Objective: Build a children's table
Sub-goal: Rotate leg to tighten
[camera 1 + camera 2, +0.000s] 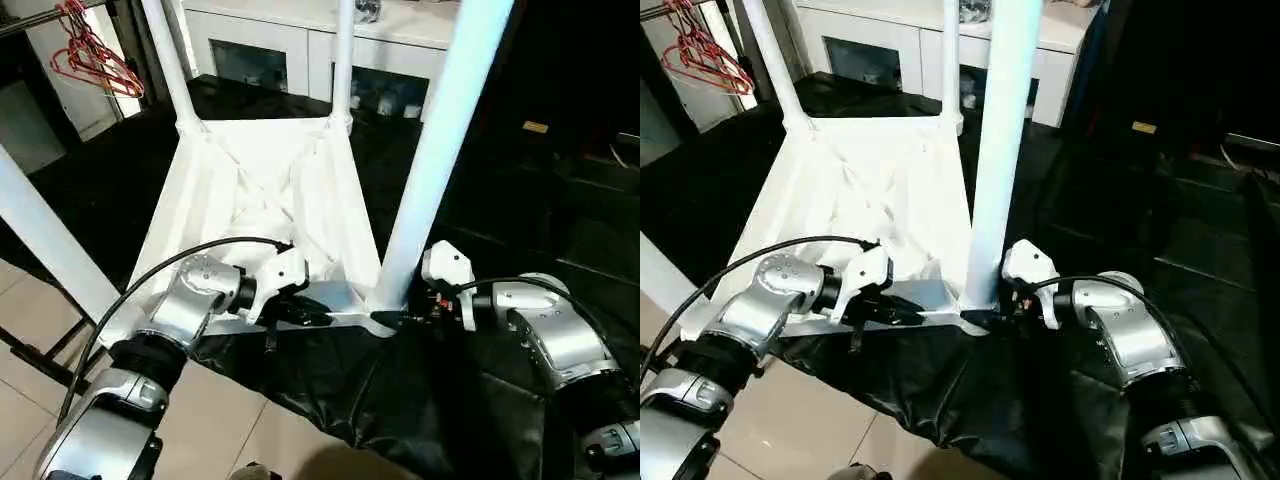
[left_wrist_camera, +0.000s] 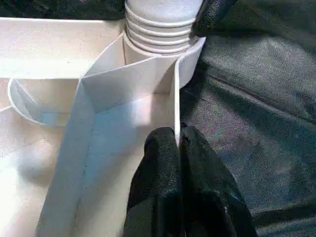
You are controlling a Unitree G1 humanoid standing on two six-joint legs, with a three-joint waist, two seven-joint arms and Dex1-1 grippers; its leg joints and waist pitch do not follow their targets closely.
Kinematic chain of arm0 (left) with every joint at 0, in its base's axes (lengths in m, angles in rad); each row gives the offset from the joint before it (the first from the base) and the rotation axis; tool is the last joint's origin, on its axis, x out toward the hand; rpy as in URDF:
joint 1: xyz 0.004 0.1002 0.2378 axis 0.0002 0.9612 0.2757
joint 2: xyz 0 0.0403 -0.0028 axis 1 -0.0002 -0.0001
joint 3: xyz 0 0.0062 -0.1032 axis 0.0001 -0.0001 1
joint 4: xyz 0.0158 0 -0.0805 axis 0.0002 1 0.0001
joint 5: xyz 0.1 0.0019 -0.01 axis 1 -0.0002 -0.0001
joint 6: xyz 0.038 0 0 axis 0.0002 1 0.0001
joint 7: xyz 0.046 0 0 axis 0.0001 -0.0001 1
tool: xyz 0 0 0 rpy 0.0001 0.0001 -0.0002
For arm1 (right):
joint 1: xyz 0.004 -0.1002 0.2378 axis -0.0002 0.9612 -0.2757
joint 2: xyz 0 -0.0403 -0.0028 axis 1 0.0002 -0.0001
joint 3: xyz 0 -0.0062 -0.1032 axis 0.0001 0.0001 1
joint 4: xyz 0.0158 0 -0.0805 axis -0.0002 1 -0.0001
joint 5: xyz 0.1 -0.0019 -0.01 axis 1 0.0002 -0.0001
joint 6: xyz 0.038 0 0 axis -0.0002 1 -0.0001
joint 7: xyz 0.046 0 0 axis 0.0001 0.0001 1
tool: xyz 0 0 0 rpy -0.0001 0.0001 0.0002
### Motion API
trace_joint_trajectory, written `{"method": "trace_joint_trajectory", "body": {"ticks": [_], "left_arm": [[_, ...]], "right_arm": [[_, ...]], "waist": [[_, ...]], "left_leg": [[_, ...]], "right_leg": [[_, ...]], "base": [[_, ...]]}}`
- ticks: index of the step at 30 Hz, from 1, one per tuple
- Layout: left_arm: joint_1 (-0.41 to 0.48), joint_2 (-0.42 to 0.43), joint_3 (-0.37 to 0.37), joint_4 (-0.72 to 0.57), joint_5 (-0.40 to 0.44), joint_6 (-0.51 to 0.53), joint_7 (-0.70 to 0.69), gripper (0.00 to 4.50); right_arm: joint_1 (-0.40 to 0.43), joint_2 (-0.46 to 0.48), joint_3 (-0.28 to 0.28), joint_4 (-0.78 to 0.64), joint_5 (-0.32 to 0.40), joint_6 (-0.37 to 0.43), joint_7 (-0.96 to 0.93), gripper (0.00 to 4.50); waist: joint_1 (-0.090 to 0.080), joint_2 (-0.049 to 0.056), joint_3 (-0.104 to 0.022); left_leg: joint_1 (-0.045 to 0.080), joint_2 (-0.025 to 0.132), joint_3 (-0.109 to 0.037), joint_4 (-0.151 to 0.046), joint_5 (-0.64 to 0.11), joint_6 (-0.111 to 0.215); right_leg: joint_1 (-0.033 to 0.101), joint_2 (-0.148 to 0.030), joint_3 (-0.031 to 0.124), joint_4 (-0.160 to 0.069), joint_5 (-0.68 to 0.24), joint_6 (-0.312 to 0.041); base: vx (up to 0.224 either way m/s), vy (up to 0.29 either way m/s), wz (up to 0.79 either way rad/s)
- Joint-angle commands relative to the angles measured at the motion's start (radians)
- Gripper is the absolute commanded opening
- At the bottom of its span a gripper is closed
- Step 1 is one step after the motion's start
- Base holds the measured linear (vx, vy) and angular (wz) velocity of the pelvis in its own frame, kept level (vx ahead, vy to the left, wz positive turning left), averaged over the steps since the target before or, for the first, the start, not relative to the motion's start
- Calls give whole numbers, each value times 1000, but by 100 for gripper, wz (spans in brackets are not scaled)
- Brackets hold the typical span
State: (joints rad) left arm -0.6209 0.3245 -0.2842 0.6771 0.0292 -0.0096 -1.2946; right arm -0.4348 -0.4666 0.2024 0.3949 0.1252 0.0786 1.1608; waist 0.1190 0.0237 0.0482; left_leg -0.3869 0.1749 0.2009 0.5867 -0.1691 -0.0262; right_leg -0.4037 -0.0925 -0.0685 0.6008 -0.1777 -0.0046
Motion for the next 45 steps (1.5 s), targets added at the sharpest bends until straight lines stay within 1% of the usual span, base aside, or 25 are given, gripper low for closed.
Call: {"method": "trace_joint_trajectory", "body": {"ticks": [1, 4, 5, 10, 13, 14, 16, 18, 19, 20, 22, 23, 24, 25, 26, 28, 31, 32, 33, 34, 36, 38, 41, 43, 45], "left_arm": [[9, -5, -11, -31, -24, 3, -24, 0], [16, -6, -8, -33, -23, 0, -16, 0], [16, -9, -7, -31, -23, 1, -10, 0], [12, -19, -3, -20, -16, -5, 17, 0], [-5, -40, 8, 10, 4, -4, 96, 0], [-20, -56, 16, 36, 24, 11, 168, 0], [-40, -84, 33, 73, 35, 17, 257, 0], [-40, -84, 33, 73, 35, 17, 257, 0], [-66, -127, 41, 115, 51, 34, 355, 0], [-66, -127, 41, 115, 51, 34, 355, 0], [-103, -185, 50, 166, 67, 70, 475, 0], [-117, -207, 54, 184, 66, 83, 506, 0], [-129, -225, 57, 198, 67, 91, 531, 0], [-145, -248, 60, 216, 66, 93, 557, 0], [-162, -270, 61, 235, 66, 92, 581, 0], [-172, -282, 58, 245, 68, 85, 589, 0], [-185, -292, 51, 255, 69, 61, 576, 0], [-191, -291, 49, 263, 74, 42, 567, 0], [-192, -291, 48, 265, 75, 38, 566, 0], [-187, -279, 44, 259, 76, 11, 532, 0], [-177, -268, 41, 247, 71, 3, 498, 0], [-161, -252, 34, 229, 63, -20, 445, 0], [-123, -206, 19, 180, 48, -46, 343, 0], [-104, -174, 12, 155, 42, -45, 289, 0], [-97, -164, 14, 147, 32, -54, 261, 0]], "right_arm": [[8, -1, 6, -24, 9, 3, 14, 281], [10, 4, 7, -29, 13, 8, 16, 266], [13, 5, 7, -31, 16, 10, 18, 265], [27, 7, 13, -39, 17, 13, 18, 263], [51, 27, 8, -49, 26, 20, -5, 263], [63, 50, -5, -43, 30, 28, -42, 263], [63, 95, -30, -8, 18, 29, -142, 263], [63, 95, -30, -8, 18, 29, -142, 262], [42, 172, -64, 73, -27, 14, -341, 262], [42, 172, -64, 73, -27, 14, -341, 262], [14, 260, -99, 143, -53, 36, -534, 262], [4, 291, -108, 160, -64, 48, -598, 262], [-7, 316, -115, 174, -71, 60, -647, 262], [-25, 349, -120, 189, -78, 70, -700, 262], [-44, 382, -124, 204, -81, 76, -743, 262], [-57, 401, -120, 210, -81, 69, -750, 262], [-71, 416, -100, 208, -90, 35, -733, 262], [-73, 421, -105, 210, -81, 14, -707, 262], [-74, 422, -106, 210, -80, 10, -703, 317], [-72, 408, -111, 201, -73, 9, -681, 331], [-66, 394, -113, 185, -62, 19, -651, 337], [-63, 372, -110, 172, -57, 20, -617, 367], [-55, 299, -87, 137, -57, 19, -508, 387], [-48, 233, -52, 124, -83, -21, -429, 417], [-45, 212, -45, 116, -81, -29, -394, 423]], "waist": [[3, -16, -65], [3, -16, -65], [3, -13, -65], [3, -15, -66], [5, -16, -64], [7, -17, -63], [6, -16, -56], [5, -17, -56], [2, -18, -55], [-12, -15, -51], [-22, -16, -51], [-25, -10, -51], [-30, -13, -50], [-34, -10, -52], [-40, -12, -52], [-38, -10, -53], [-36, -11, -55], [-34, -14, -55], [-33, -13, -55], [-32, -17, -56], [-31, -17, -56], [-29, -19, -56], [-27, -19, -59], [-23, -20, -62], [-23, -19, -63]], "left_leg": [[22, 64, -26, -67, -219, 61], [22, 64, -27, -67, -227, 57], [23, 64, -27, -67, -227, 56], [23, 64, -27, -66, -221, 58], [23, 64, -26, -66, -225, 60], [24, 64, -27, -67, -239, 55], [32, 62, -28, -73, -303, 28], [34, 61, -32, -74, -327, 11], [31, 62, -36, -78, -333, 2], [37, 58, -40, -82, -386, -26], [34, 55, -43, -83, -399, -37], [37, 56, -46, -84, -412, -44], [38, 54, -45, -84, -421, -45], [38, 54, -47, -85, -423, -45], [36, 52, -46, -85, -426, -41], [40, 51, -45, -83, -428, -33], [35, 53, -43, -86, -413, -19], [34, 53, -41, -86, -402, -14], [35, 53, -39, -85, -397, -12], [34, 53, -38, -84, -386, -6], [30, 54, -38, -84, -368, 4], [27, 55, -36, -82, -351, 14], [23, 58, -37, -82, -322, 24], [24, 60, -31, -76, -289, 36], [21, 60, -30, -75, -266, 45]], "right_leg": [[44, -70, 44, -63, -190, -243], [45, -70, 44, -65, -203, -239], [44, -70, 45, -65, -202, -239], [45, -70, 45, -64, -189, -240], [43, -69, 45, -66, -196, -237], [42, -71, 45, -69, -223, -232], [35, -71, 46, -84, -338, -208], [37, -77, 45, -89, -397, -188], [37, -76, 45, -91, -416, -172], [28, -74, 42, -98, -469, -158], [30, -77, 40, -101, -498, -143], [28, -76, 39, -102, -510, -140], [27, -74, 38, -106, -519, -134], [29, -75, 38, -108, -513, -131], [28, -74, 38, -110, -511, -129], [26, -75, 39, -115, -507, -125], [30, -73, 42, -110, -454, -130], [30, -73, 42, -109, -430, -136], [29, -73, 43, -107, -413, -144], [31, -73, 44, -105, -399, -152], [34, -75, 45, -101, -383, -158], [37, -75, 46, -100, -371, -162], [41, -77, 46, -93, -347, -172], [40, -74, 47, -86, -287, -190], [42, -74, 47, -80, -249, -208]], "base": [[0, 0, 0], [0, 0, 0], [0, 0, 0], [0, 0, 0], [0, 0, 0], [0, 0, 0], [0, 0, 0], [0, 0, 0], [0, 0, 0], [0, 0, 0], [0, 0, 0], [0, 0, 0], [0, 0, 0], [0, 0, 0], [0, 0, 0], [0, 0, 0], [0, 0, 0], [0, 0, 0], [0, 0, 0], [0, 0, 0], [0, 0, 0], [0, 0, 0], [0, 0, 0], [0, 0, 0], [0, 0, 0]]}}
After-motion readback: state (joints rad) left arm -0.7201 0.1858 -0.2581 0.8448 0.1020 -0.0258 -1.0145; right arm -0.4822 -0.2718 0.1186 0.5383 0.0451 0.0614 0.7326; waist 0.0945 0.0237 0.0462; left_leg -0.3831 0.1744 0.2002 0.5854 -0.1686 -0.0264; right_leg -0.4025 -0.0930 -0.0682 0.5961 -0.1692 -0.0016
